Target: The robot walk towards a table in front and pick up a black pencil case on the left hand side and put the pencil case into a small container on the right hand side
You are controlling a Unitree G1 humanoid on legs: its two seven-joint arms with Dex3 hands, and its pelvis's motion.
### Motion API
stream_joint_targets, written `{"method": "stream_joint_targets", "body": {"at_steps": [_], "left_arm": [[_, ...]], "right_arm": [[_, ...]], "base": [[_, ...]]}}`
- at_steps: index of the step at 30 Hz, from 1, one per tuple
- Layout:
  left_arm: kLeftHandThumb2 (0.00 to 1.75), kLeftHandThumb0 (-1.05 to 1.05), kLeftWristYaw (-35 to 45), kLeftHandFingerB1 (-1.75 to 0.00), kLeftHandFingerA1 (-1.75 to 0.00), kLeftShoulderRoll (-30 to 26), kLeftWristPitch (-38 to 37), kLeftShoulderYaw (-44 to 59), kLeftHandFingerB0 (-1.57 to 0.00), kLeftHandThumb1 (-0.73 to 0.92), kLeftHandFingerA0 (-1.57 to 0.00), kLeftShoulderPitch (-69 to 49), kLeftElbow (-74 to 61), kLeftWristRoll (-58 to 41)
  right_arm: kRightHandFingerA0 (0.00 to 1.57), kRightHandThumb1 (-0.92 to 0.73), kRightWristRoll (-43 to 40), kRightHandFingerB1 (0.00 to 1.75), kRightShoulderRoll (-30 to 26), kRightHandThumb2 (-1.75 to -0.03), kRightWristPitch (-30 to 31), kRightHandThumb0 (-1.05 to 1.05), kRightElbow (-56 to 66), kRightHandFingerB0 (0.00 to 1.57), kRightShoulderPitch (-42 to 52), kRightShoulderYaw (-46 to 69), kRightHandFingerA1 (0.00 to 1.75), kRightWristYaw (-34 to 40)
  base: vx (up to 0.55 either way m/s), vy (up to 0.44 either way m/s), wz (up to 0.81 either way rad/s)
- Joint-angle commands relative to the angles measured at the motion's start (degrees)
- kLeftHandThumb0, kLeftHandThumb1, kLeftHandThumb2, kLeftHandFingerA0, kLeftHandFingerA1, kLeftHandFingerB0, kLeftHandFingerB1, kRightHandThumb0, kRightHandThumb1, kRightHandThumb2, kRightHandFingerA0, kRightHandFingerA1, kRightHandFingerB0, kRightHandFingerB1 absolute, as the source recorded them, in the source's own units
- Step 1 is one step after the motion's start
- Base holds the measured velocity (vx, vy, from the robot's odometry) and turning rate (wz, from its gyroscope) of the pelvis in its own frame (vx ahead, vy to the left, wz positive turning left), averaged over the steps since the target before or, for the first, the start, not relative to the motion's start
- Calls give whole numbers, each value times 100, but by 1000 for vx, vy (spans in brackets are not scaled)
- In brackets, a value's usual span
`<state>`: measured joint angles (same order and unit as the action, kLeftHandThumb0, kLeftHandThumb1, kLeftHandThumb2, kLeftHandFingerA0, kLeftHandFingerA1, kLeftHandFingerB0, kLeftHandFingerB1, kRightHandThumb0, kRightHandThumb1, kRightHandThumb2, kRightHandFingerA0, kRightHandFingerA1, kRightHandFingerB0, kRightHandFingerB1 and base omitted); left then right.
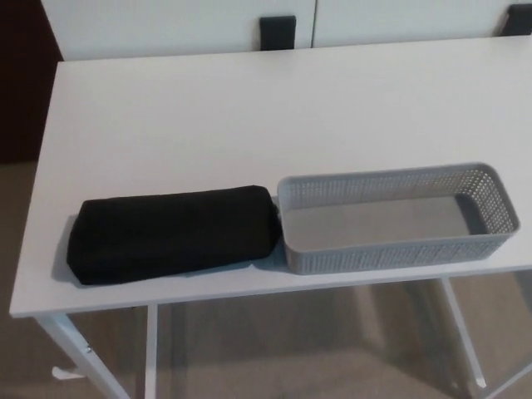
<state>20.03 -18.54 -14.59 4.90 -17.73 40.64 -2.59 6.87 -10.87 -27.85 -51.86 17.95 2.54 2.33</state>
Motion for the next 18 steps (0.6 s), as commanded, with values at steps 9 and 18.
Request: {"method": "stream_joint_targets", "body": {"at_steps": [9,18], "left_arm": [[57,-41,-89,-31,-36,-152,127,-97,-30,57,-37,38,-174,190],[74,-70,-160,-2,-1,-119,1240,1525,0,44,0,-653,-1723,-1171]], "right_arm": [[44,-68,-91,34,-40,-60,85,-30,-55,26,-51,59,39,-71],[43,-69,-116,34,-116,-60,156,-31,11,27,-133,97,39,-62]], "base": [[-6,-40,2],[0,0,0]]}}
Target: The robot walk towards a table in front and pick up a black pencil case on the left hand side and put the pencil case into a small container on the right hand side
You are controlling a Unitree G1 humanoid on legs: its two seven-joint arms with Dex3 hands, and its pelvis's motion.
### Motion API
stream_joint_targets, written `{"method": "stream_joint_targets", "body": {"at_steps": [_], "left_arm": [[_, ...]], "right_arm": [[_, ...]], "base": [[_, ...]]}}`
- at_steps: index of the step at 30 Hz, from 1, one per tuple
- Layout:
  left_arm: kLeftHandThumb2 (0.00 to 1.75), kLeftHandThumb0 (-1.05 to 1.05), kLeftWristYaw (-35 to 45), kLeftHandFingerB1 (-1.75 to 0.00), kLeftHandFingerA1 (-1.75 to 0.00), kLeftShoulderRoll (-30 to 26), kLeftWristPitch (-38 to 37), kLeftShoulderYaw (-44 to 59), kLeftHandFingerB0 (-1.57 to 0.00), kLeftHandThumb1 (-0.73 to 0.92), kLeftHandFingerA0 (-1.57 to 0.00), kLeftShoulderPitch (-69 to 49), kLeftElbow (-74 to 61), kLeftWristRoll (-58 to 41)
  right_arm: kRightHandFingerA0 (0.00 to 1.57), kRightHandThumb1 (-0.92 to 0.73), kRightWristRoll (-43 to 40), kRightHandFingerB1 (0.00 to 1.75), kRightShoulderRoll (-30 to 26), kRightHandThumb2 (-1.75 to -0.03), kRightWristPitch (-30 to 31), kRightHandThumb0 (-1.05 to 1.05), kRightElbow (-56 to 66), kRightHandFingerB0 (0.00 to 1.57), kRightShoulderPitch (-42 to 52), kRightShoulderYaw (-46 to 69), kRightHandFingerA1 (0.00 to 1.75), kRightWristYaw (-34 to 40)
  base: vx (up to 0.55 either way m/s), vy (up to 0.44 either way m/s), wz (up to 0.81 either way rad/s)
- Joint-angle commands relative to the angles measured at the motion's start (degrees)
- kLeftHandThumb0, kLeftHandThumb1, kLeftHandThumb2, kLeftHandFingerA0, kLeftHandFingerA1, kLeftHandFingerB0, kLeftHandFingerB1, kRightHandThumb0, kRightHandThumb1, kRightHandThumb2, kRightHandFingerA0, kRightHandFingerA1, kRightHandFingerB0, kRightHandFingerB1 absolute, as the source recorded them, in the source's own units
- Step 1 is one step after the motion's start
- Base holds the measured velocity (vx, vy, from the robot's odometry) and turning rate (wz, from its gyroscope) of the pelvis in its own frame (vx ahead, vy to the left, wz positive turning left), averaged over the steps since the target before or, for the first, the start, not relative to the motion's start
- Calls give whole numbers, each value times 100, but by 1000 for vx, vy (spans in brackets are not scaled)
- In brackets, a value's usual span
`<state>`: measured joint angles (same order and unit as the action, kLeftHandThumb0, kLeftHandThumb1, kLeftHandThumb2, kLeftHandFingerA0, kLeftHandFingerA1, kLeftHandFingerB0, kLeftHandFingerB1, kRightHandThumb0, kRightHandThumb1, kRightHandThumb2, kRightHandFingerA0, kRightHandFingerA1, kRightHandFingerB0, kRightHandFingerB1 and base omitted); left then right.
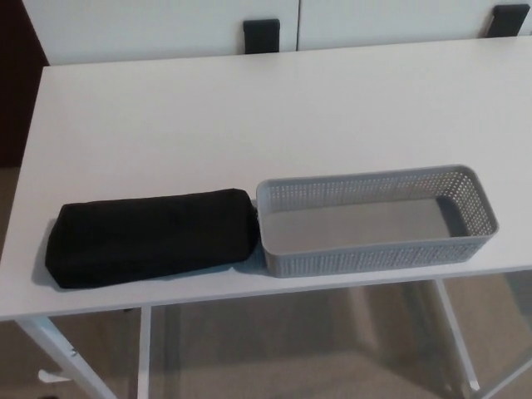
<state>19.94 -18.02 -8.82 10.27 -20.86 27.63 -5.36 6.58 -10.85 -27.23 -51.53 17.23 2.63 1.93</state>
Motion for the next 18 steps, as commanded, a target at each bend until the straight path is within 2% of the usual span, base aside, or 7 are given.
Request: {"method": "stream_joint_targets", "body": {"at_steps": [1,3,6,8,9,13,18], "left_arm": [[75,-72,-336,0,-1,-351,272,1536,0,45,0,-532,-430,-910],[74,-71,-415,0,0,-441,75,2022,0,45,0,-739,-642,-955],[71,-61,-640,-2,0,-333,374,2972,0,42,0,-799,-1271,-1593],[71,-64,-839,0,0,-173,633,3352,0,41,0,-762,-1716,-1875],[74,-67,-1035,0,0,-91,820,3633,0,43,0,-773,-2357,-2144],[72,-64,-1278,0,-1,-33,606,3967,0,41,0,-649,-4705,-2848],[77,-72,-1336,-2,0,-349,470,3283,0,44,0,87,-5918,-1693]], "right_arm": [[43,-70,-137,34,-132,-60,110,-30,-90,26,-99,121,39,-95],[43,-70,-160,34,-116,-60,131,-28,-73,26,-96,136,39,-119],[42,-70,-149,33,-102,-60,150,-27,34,25,-60,131,38,-113],[41,-70,-180,33,-196,-60,163,-27,23,25,-115,174,38,-181],[40,-71,-196,33,-208,-61,165,-27,2,25,-169,182,38,-222],[43,-70,-200,34,-148,-60,169,-26,-182,27,-296,205,39,-136],[42,-70,-202,34,-131,-61,91,-28,20,26,-50,190,39,-156]], "base": [[0,0,0],[0,0,0],[0,0,0],[0,0,0],[0,0,0],[0,0,0],[0,0,0]]}}
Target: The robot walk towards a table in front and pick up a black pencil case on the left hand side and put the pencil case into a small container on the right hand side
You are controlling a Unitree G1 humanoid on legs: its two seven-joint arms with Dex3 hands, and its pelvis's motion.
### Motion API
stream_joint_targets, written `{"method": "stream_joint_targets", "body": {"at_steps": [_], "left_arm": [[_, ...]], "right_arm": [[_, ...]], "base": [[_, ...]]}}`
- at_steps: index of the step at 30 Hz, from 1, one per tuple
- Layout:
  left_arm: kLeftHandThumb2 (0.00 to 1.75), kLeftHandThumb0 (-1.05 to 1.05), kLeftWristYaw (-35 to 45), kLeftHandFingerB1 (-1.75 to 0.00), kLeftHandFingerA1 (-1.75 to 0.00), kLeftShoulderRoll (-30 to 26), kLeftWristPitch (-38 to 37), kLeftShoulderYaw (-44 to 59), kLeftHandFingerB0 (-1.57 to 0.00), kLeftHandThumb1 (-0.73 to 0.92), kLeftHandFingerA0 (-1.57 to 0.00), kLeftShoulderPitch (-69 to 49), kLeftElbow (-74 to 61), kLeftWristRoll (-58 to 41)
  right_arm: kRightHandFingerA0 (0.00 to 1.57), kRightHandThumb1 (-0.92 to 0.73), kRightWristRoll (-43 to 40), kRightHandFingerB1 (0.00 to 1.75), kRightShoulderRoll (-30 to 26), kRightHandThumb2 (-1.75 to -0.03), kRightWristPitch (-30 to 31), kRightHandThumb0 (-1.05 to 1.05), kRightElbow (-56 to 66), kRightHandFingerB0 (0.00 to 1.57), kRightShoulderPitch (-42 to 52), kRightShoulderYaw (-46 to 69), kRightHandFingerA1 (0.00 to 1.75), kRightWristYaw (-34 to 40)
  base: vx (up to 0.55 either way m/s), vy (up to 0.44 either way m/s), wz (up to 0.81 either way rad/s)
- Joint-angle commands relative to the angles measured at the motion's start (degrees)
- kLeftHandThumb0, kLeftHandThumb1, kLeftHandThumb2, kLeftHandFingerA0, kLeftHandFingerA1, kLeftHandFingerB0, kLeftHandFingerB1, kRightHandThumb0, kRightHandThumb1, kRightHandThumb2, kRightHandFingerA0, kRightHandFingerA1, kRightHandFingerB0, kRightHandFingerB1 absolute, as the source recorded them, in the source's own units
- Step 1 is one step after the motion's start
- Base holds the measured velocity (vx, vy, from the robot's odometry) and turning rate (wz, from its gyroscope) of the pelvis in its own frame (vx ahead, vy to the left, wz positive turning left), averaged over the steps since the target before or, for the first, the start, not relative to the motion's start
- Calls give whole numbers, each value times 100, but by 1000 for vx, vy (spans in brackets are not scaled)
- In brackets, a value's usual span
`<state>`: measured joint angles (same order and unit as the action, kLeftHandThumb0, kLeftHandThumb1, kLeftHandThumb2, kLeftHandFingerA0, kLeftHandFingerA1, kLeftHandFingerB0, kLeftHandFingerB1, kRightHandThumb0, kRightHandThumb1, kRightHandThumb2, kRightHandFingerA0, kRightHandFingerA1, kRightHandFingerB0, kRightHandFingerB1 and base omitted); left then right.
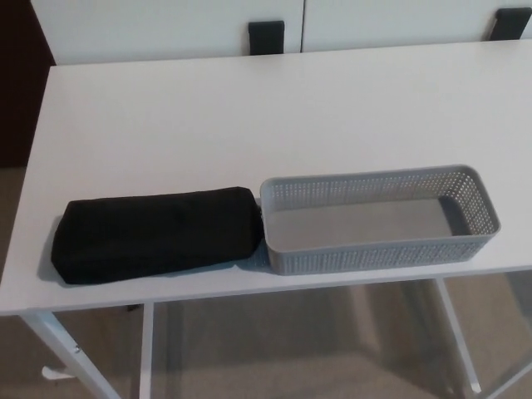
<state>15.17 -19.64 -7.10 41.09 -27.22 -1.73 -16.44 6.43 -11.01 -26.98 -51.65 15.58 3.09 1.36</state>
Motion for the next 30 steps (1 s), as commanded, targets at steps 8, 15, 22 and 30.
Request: {"method": "stream_joint_targets", "body": {"at_steps": [8,15,22,30], "left_arm": [[81,-67,462,-11,-15,-1789,1206,-2157,0,38,0,3044,-2576,941],[81,-70,1148,-11,-9,-2036,1403,-4408,-1,41,0,4913,-1174,2754],[84,-78,1671,0,0,-2046,2012,-5747,0,43,0,5755,-218,3408],[60,-94,2155,0,0,-2119,2265,-6680,0,53,0,6442,618,3657]], "right_arm": [[45,-69,-199,33,-118,-60,226,-25,-19,26,-27,182,38,-45],[43,-69,-240,33,-140,-60,223,-26,184,27,-71,214,38,-100],[43,-71,-249,34,-151,-60,139,-24,84,26,-94,239,40,-121],[45,-70,-424,35,-137,-60,201,-24,163,27,-207,389,40,-306]], "base": [[-2,0,1],[0,0,0],[0,0,0],[0,0,0]]}}
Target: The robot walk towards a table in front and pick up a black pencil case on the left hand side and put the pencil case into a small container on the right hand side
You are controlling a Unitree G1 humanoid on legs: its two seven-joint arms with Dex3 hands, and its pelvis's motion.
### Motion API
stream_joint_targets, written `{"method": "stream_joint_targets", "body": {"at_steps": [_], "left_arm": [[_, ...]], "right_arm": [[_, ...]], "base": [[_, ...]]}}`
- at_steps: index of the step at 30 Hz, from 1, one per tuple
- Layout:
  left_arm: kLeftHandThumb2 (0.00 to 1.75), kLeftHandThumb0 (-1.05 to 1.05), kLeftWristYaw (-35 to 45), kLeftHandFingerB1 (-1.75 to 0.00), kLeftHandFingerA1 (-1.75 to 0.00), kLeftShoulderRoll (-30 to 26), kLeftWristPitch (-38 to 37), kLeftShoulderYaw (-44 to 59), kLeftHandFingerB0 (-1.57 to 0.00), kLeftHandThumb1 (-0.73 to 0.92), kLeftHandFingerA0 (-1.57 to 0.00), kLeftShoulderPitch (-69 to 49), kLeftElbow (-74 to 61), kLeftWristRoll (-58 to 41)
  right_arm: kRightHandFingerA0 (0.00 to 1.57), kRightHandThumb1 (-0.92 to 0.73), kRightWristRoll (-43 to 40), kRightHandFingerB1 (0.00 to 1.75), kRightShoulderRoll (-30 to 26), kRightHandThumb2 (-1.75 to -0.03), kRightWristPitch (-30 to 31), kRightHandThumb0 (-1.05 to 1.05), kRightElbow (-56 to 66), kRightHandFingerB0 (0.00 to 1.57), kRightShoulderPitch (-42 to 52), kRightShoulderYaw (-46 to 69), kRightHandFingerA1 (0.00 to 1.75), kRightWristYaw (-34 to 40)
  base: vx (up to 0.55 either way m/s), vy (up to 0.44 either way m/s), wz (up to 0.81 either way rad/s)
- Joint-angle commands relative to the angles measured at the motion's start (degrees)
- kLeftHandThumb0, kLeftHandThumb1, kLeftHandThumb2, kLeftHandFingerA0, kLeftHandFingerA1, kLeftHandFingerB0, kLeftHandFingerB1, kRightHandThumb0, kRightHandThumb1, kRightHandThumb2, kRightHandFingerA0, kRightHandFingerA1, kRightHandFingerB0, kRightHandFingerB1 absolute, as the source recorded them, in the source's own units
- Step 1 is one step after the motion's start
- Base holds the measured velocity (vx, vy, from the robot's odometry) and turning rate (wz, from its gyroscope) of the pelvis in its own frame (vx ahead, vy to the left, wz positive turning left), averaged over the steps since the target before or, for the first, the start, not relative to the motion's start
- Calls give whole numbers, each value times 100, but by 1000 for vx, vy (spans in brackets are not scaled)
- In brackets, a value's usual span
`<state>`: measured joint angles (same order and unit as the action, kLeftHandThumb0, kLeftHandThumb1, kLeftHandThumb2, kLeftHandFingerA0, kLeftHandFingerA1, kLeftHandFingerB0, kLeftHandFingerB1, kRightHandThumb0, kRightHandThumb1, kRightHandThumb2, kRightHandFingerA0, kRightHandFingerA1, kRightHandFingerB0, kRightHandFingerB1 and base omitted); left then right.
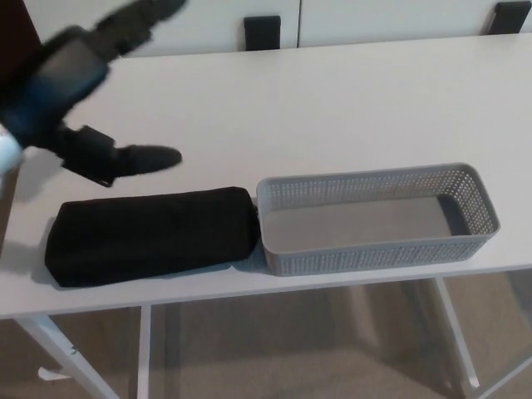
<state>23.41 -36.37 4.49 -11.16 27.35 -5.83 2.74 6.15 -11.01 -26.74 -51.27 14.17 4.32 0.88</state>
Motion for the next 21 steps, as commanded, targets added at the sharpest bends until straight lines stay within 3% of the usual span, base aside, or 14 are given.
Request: {"method": "stream_joint_targets", "body": {"at_steps": [1,3,6,7,8,9,10,11,19,20,21], "left_arm": [[59,-94,1399,0,0,-469,1127,-1544,0,54,0,1039,1085,1769],[64,-95,1566,0,0,-525,1181,-1713,0,51,0,1142,1180,1788],[57,-95,1875,0,0,-591,1280,-2049,0,53,0,1445,1373,1901],[65,-94,2076,0,0,-632,1281,-2190,0,44,0,1555,1470,1944],[56,-90,2153,0,0,-655,1300,-2244,0,47,0,1584,1493,1950],[55,-81,2211,0,0,-686,1307,-2291,0,42,0,1611,1502,1939],[55,-81,2254,0,0,-713,1297,-2311,0,42,0,1624,1499,1931],[78,-64,2325,0,-2,-801,1179,-2375,0,40,0,1628,1465,1983],[71,-57,2553,0,-2,-930,1152,-2468,0,39,0,1577,1317,2070],[52,-57,2592,0,0,-915,1164,-2487,0,38,0,1603,1340,2123],[52,-59,2616,0,0,-900,1163,-2498,0,38,0,1621,1353,2175]], "right_arm": [[46,-70,-377,35,-143,-60,152,-25,115,27,-72,268,41,-245],[46,-69,-347,35,-141,-60,142,-25,109,28,-75,280,41,-216],[47,-69,-310,35,-177,-60,218,-25,194,29,-113,302,41,-181],[45,-70,-271,35,-219,-60,186,-26,208,28,-113,281,40,-203],[35,-52,-256,50,-230,-95,171,-22,210,15,-110,272,58,-211],[46,-70,-256,35,-230,-60,167,-26,211,28,-117,272,41,-214],[46,-70,-262,35,-226,-60,168,-26,210,28,-128,277,41,-215],[46,-68,-289,35,-205,-60,244,-24,194,28,-166,299,40,-200],[44,-66,-205,34,-238,-59,391,-23,142,28,-208,279,38,-124],[44,-65,-223,34,-229,-59,383,-22,122,28,-237,296,39,-116],[44,-65,-233,34,-222,-59,382,-22,115,28,-254,307,39,-113]], "base": [[0,0,0],[0,0,0],[0,0,0],[0,0,0],[0,0,0],[0,0,0],[0,0,0],[0,0,0],[0,0,0],[0,0,0],[0,0,0]]}}
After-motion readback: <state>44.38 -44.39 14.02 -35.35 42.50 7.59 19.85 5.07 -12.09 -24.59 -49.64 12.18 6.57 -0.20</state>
